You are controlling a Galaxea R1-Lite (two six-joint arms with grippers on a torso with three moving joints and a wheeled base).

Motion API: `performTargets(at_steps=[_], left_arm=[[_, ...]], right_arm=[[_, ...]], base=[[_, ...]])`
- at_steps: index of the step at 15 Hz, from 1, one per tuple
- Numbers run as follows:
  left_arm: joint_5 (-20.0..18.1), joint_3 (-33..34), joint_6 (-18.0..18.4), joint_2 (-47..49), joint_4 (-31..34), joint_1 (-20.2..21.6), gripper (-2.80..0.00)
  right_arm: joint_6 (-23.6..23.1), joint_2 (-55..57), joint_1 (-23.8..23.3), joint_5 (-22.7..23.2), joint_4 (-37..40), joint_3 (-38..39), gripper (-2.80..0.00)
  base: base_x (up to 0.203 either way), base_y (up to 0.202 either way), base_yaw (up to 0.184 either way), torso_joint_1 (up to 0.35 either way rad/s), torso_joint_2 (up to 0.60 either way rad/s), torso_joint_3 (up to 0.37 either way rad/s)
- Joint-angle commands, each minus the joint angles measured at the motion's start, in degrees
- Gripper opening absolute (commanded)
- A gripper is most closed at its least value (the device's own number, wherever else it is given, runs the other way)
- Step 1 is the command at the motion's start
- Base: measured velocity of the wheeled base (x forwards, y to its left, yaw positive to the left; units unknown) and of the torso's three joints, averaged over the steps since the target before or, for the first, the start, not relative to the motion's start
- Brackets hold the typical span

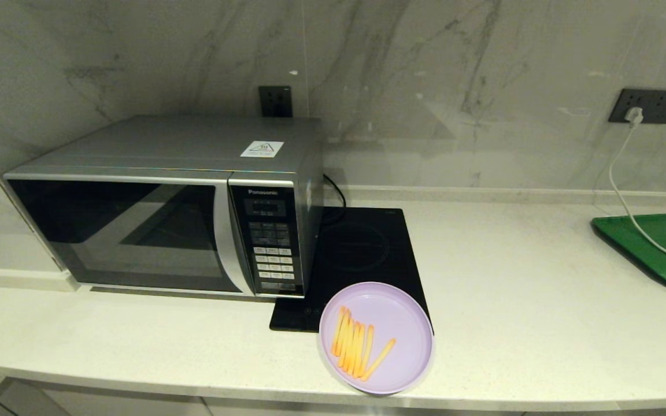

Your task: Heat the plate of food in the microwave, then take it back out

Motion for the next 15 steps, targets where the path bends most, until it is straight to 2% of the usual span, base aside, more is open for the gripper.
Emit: performTargets(at_steps=[1, 15], left_arm=[[0.00, 0.00, 0.34, -0.02, 0.03, 0.02, -2.80], [0.09, 0.18, -0.02, -0.02, -0.41, 0.02, -2.80]], right_arm=[[0.02, 0.00, 0.02, 0.00, 0.10, 0.00, -2.80], [-0.67, 0.09, 0.03, 0.33, 0.10, 0.01, -2.80]], base=[[0.000, 0.000, 0.000, 0.000, 0.00, 0.000], [0.000, 0.000, 0.000, 0.000, 0.00, 0.000]])
